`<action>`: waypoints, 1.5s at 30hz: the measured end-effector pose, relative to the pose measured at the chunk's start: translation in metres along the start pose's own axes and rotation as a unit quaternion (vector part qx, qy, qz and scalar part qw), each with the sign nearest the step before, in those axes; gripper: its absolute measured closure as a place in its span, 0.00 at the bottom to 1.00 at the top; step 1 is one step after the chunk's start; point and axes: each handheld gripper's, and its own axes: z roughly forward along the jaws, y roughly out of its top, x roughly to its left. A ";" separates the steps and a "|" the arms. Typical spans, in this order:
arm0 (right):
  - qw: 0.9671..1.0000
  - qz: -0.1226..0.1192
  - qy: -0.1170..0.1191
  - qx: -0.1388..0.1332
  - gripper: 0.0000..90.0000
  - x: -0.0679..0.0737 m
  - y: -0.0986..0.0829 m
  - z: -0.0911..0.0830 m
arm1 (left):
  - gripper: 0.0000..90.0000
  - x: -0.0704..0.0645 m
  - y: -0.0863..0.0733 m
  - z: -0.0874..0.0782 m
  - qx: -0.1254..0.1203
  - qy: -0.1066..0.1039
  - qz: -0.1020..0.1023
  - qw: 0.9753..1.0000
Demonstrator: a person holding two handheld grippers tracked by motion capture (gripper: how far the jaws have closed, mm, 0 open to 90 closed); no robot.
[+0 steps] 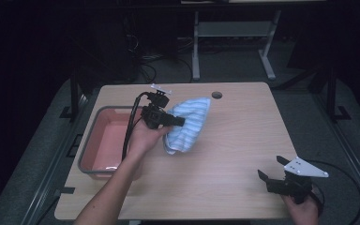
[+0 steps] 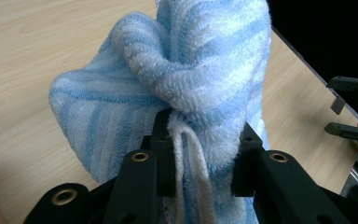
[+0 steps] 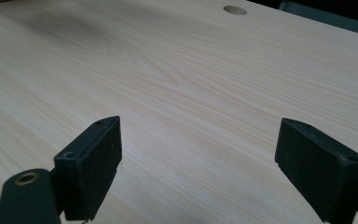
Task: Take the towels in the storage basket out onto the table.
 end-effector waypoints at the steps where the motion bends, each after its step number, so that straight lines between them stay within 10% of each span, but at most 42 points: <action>1: 1.000 -0.001 0.000 -0.001 0.16 0.000 0.000 0.000 | 0.76 -0.001 0.001 0.001 0.001 -0.001 0.002 1.000; 45: 1.000 -0.002 0.002 0.000 0.16 -0.001 0.000 0.000 | 0.74 -0.025 -0.001 0.088 0.032 -0.026 -0.011 0.999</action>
